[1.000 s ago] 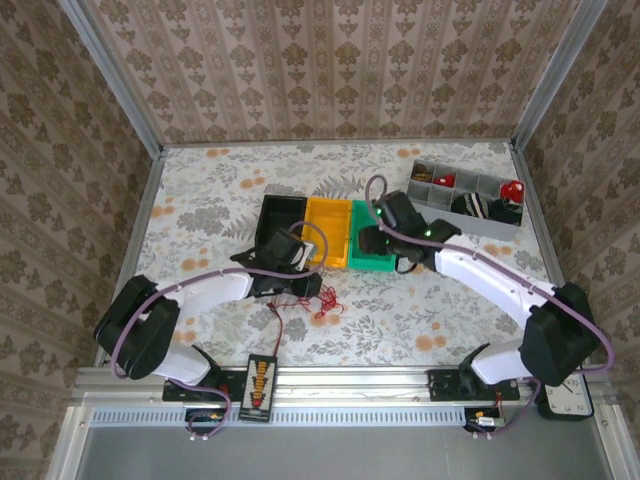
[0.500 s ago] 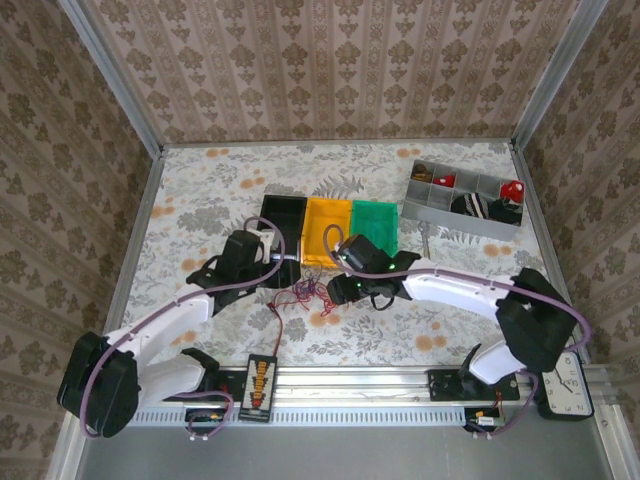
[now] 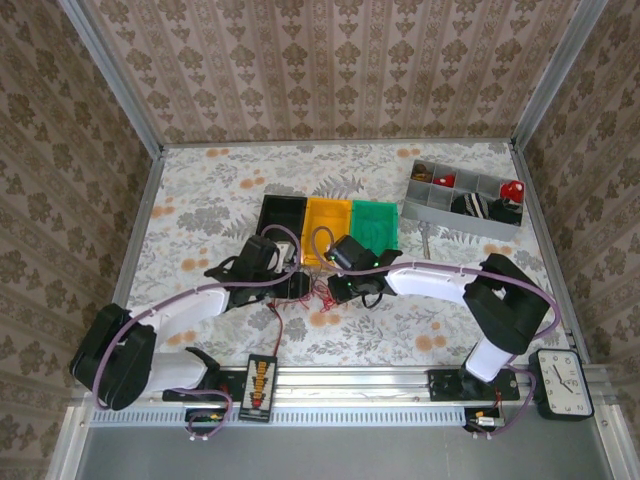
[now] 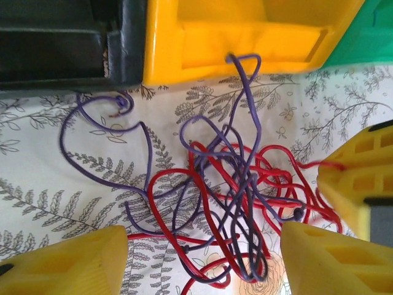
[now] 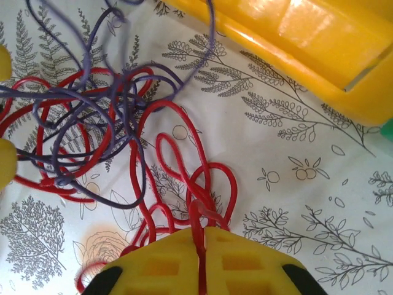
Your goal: Untangle the cables
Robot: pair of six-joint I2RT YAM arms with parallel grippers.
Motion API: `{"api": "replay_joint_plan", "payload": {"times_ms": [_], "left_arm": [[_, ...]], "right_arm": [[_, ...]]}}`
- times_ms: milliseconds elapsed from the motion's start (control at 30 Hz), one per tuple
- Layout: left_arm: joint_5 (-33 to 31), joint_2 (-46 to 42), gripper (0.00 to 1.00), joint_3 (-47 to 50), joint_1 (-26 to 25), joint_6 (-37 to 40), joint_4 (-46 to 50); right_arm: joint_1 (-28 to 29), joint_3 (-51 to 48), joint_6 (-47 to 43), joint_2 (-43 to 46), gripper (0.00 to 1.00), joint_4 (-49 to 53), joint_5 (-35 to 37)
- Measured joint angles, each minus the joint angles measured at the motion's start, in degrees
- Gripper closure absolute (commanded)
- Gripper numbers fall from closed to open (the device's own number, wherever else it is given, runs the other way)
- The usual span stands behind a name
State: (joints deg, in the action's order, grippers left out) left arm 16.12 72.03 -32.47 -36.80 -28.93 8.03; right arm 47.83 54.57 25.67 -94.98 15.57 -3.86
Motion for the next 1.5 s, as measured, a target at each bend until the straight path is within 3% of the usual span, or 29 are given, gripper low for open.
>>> {"api": "replay_joint_plan", "payload": {"times_ms": [133,433,700,867,1200,1267,1500], "left_arm": [[0.00,-0.04,0.34,-0.09,-0.26,0.02,-0.02],[0.66,-3.17,0.33,-2.62,-0.85,1.57,0.26],[4.81,-4.61,0.29,-5.86,-4.85,5.99,-1.51],[6.08,-0.24,0.33,-8.28,-7.61,8.17,-2.54],[1.40,11.89,0.44,-9.09,-8.61,9.46,-6.54],[1.40,13.97,0.51,-9.20,-8.68,9.55,-7.26],[0.83,20.87,0.97,-10.27,-9.29,9.77,-9.64]], "right_arm": [[-0.61,-0.07,-0.28,1.86,1.00,0.52,0.07],[-5.99,-2.23,-1.95,16.74,1.00,3.02,-1.77],[-7.76,-2.34,-1.95,18.01,1.00,4.17,-6.12],[-8.61,-2.34,-1.42,17.22,1.00,4.13,-9.09],[-12.63,-4.07,1.64,17.75,1.00,3.50,-14.91],[-13.40,-5.09,2.43,18.38,1.00,2.97,-16.11],[-15.10,-7.28,4.48,20.92,1.00,2.29,-18.56]]}}
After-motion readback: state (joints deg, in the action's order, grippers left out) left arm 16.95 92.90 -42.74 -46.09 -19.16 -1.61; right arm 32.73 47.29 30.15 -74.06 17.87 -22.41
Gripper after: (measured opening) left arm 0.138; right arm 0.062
